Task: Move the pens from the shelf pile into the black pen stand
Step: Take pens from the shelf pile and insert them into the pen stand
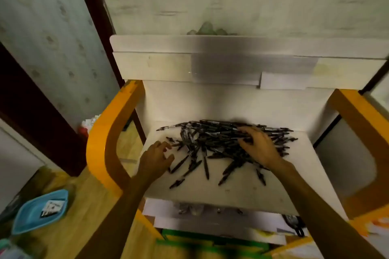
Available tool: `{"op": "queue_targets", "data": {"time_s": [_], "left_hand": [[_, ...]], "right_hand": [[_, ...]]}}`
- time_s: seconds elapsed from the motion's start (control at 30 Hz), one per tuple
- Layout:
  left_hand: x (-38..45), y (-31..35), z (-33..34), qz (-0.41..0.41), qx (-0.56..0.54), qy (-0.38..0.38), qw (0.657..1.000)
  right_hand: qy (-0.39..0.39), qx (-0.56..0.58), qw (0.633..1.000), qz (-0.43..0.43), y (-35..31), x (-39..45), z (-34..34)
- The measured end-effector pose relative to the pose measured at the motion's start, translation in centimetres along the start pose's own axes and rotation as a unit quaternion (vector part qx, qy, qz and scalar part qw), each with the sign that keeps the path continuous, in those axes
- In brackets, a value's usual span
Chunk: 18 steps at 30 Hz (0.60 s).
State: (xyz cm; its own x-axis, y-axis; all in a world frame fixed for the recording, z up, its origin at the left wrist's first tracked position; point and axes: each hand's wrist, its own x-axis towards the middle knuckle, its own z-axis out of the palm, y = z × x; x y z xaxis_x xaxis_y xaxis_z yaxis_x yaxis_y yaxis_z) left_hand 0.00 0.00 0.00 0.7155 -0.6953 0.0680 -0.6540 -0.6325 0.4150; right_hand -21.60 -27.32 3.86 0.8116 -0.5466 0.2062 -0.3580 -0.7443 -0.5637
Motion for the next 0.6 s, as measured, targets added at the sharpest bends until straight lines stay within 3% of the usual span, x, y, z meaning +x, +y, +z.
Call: {"op": "queue_targets", "data": {"time_s": [0.23,0.6], "left_hand": [[0.6,-2.0,2.3,-0.165,0.062,-0.014,0.984],[0.9,-0.7,2.9,-0.231,0.059,0.0,0.971]], "right_hand": [[-0.03,0.007,0.999,0.04,0.9,0.1,1.6],[-0.041,0.024,0.997,0.057,2.7,0.2,1.7]]}}
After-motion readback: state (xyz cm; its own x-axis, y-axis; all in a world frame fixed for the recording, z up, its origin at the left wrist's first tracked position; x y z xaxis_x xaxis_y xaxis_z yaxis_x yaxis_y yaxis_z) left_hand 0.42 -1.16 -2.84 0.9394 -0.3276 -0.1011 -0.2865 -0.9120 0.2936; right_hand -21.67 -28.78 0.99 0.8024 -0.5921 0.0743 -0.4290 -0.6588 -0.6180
